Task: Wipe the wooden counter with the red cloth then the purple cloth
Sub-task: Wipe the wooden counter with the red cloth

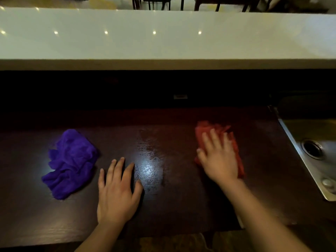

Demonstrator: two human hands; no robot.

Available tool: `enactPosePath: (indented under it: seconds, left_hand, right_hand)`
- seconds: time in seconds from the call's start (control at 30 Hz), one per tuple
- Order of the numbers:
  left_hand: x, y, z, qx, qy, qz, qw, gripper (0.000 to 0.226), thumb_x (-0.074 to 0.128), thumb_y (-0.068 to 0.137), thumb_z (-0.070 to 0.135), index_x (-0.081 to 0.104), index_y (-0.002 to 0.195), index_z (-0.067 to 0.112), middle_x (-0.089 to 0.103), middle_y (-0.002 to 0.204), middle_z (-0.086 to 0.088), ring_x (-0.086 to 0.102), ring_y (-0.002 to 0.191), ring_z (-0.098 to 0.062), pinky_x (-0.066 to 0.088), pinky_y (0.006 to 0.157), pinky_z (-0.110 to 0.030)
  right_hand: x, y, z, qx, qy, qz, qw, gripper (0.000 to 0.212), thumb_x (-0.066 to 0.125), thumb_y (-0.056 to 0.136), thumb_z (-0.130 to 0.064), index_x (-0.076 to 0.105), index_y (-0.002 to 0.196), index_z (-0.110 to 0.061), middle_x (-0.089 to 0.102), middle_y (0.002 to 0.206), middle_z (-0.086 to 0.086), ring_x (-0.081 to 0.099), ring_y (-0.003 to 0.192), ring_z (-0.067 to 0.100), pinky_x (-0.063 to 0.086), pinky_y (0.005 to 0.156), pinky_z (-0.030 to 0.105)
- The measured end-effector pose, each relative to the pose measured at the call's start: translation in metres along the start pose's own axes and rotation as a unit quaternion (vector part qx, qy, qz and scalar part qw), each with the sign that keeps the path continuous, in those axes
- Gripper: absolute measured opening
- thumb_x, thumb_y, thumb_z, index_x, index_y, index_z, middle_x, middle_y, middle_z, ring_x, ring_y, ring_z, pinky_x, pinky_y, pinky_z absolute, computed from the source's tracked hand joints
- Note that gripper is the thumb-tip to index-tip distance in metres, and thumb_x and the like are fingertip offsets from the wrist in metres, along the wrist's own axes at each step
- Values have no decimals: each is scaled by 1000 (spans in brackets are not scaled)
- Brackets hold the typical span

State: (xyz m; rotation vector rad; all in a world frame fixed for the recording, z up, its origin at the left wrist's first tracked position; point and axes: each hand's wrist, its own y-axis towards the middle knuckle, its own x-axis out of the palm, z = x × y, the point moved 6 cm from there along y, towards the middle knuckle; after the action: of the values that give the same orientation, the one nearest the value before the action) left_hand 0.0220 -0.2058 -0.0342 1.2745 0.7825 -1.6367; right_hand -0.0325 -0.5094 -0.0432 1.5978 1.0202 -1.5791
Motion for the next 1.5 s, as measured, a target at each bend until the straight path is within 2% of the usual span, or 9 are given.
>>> enactPosePath:
  seconds: [0.17, 0.4, 0.6, 0.87, 1.0, 1.13, 1.23, 1.4, 1.5]
  left_hand:
    - [-1, 1, 1, 2, 2, 3, 1000, 62, 35, 85, 47, 57, 132, 12, 46, 147, -15, 33, 142, -33, 20, 116, -59]
    - [-2, 0, 1, -2, -9, 6, 1000, 62, 34, 86, 47, 56, 133, 13, 46, 148, -15, 33, 142, -32, 19, 117, -57]
    - [-5, -2, -4, -10, -56, 15, 998, 61, 33, 89, 43, 48, 139, 12, 45, 148, -15, 31, 143, -28, 18, 118, -56]
    - [-10, -3, -3, -19, -111, 42, 993, 62, 36, 90, 42, 43, 142, 7, 41, 150, -18, 32, 143, -31, 21, 117, -57]
    - [-12, -5, -9, -37, -142, 61, 987, 61, 37, 92, 41, 40, 144, 10, 35, 154, -17, 30, 143, -32, 33, 111, -58]
    - [-10, -4, -10, -34, -127, 54, 990, 59, 35, 92, 42, 43, 144, 14, 36, 154, -15, 29, 143, -31, 30, 113, -57]
    - [-6, -3, -9, -25, -88, 41, 995, 58, 34, 91, 41, 50, 140, 14, 42, 150, -17, 30, 143, -31, 22, 118, -54]
    - [-4, 0, -4, -26, -42, 25, 998, 59, 32, 88, 42, 58, 132, 13, 46, 147, -19, 32, 142, -33, 18, 118, -53]
    - [-5, -1, -1, -25, -36, 25, 999, 60, 31, 87, 41, 59, 131, 11, 47, 146, -20, 33, 141, -35, 19, 118, -55]
  right_hand:
    - [13, -85, -48, -231, 16, -22, 973, 65, 32, 92, -64, 22, 150, -37, 14, 162, -7, 4, 150, 29, 13, 119, 47]
    - [-2, -9, -94, -73, 45, -11, 996, 68, 30, 92, -61, 17, 152, -33, 6, 163, -2, -5, 149, 35, 0, 121, 49]
    - [15, -78, -135, -353, 45, -11, 935, 61, 37, 91, -58, 30, 147, -36, 23, 160, -5, 11, 149, 29, 8, 120, 47]
    - [-1, 57, -168, -103, 57, -15, 993, 65, 34, 92, -55, 22, 151, -30, 14, 163, 1, 0, 148, 38, 5, 120, 51]
    - [2, 23, -211, -257, 28, -29, 966, 61, 34, 94, -53, 20, 151, -33, 10, 163, -3, -3, 149, 34, 1, 120, 49]
    - [12, -63, -163, -397, 18, -41, 917, 60, 35, 92, -53, 24, 149, -36, 16, 162, -7, 2, 150, 27, 3, 121, 44]
    - [11, -71, -66, -298, -9, -24, 954, 63, 34, 92, -56, 23, 150, -36, 17, 161, -8, 7, 149, 27, 8, 122, 44]
    - [-8, -63, 75, 81, 0, 3, 997, 61, 30, 96, -55, 26, 151, -28, 21, 161, 0, 13, 147, 35, 15, 119, 49]
    - [2, -85, 31, 42, -5, 13, 999, 63, 37, 94, -55, 25, 151, -30, 18, 161, 0, 13, 147, 38, 17, 119, 49]
